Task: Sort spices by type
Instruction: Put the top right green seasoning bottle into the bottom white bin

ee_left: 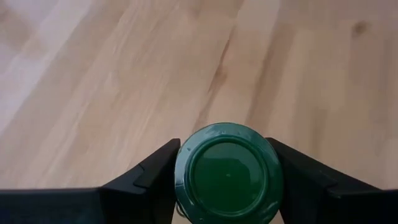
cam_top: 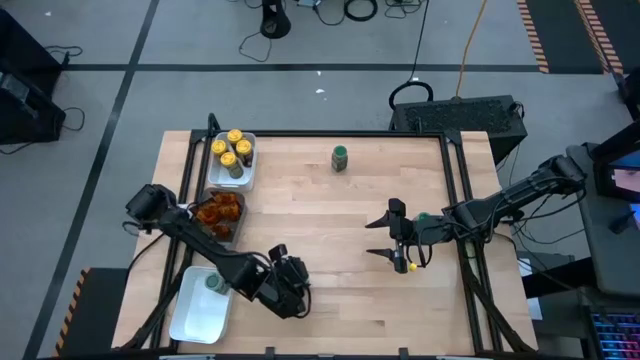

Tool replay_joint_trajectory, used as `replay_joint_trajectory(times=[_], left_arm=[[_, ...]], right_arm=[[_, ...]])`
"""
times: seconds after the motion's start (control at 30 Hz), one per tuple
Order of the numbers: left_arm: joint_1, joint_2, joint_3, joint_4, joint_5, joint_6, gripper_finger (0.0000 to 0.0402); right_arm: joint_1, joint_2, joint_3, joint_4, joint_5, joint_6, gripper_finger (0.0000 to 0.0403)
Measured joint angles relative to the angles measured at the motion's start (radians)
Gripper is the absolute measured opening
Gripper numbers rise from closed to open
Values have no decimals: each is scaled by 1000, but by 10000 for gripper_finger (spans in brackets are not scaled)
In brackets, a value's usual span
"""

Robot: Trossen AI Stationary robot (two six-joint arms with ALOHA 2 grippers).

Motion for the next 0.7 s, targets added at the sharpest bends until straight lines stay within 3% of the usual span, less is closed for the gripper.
replay_joint_trajectory(times=[0.13, 0.23, 0.53, 0.7], left_arm=[[-24, -95, 34, -58, 6, -27, 209], [-61, -179, 39, -169, 16, -133, 209], [-271, -344, 38, -641, 67, -781, 209], [-386, -370, 38, -789, 99, -1023, 209]], right_arm=[[0, 0, 0, -1, 0, 1, 290], [0, 0, 0, -2, 0, 1, 290], [0, 0, 0, -5, 1, -1, 290], [-1, 0, 0, 1, 4, -6, 290]])
